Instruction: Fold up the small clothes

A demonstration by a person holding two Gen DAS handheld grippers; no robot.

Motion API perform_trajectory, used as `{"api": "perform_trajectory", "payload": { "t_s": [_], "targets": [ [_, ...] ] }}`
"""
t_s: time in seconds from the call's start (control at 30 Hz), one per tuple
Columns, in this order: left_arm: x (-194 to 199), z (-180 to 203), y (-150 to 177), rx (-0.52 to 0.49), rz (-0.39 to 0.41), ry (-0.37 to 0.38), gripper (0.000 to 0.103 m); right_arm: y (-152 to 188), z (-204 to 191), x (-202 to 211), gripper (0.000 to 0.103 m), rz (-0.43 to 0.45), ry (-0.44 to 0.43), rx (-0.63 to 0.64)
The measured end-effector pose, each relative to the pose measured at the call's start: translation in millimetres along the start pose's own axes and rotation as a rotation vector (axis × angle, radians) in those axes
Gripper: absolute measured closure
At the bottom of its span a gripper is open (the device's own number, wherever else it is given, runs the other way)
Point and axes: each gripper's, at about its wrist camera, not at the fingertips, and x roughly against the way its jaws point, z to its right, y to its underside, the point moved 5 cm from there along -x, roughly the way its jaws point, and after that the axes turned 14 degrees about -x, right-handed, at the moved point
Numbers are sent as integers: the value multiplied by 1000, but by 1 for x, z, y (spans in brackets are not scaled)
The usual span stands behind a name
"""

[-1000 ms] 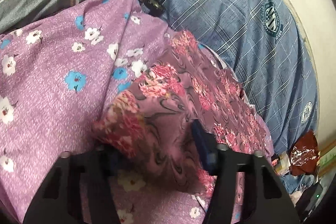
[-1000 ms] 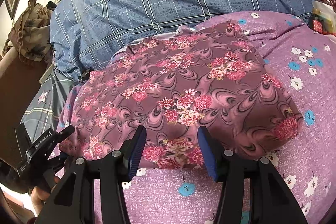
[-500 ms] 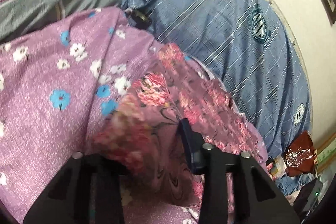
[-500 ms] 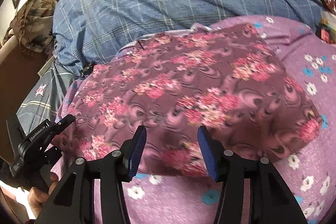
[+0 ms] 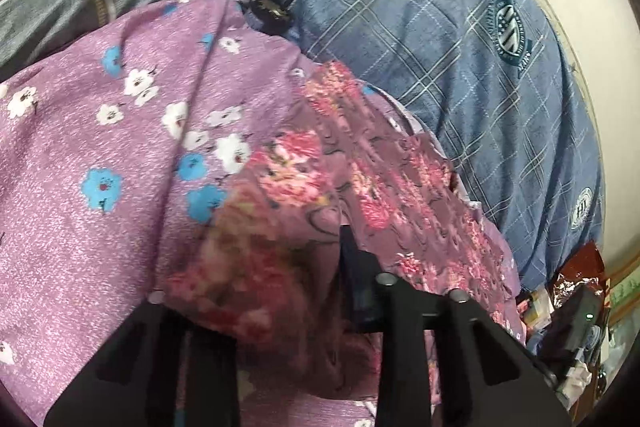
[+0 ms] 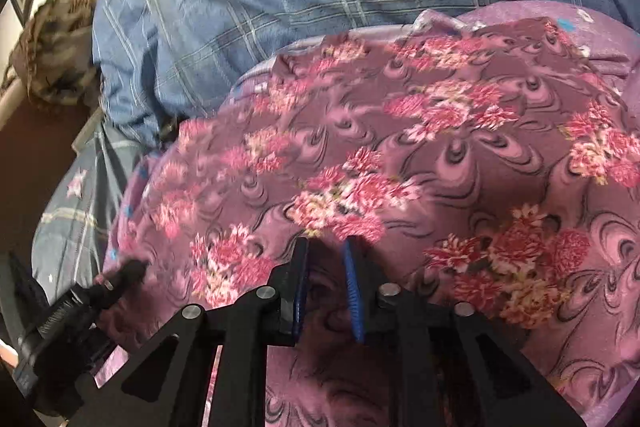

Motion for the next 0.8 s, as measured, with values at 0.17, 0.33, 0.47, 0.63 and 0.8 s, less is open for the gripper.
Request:
{"api": "perform_trajectory", "payload": {
  "t_s": [0.17, 0.33, 0.47, 0.63, 0.8],
  "targets": [
    [7, 7, 2, -57, 37, -28, 83, 10, -11, 18, 80, 39, 44, 81],
    [15, 26, -4, -155, 95, -56, 84, 17, -10, 35, 80, 61, 104, 150],
    [18, 37, -7, -211, 124, -77, 85, 15, 8, 43, 75, 54, 138, 128],
    [17, 45, -7, -237, 136, -95, 85, 8, 30, 41, 75, 34, 188, 84],
    [17, 49, -5, -256, 145, -107, 85, 6, 26, 52, 75, 90, 215, 122]
  ]
}}
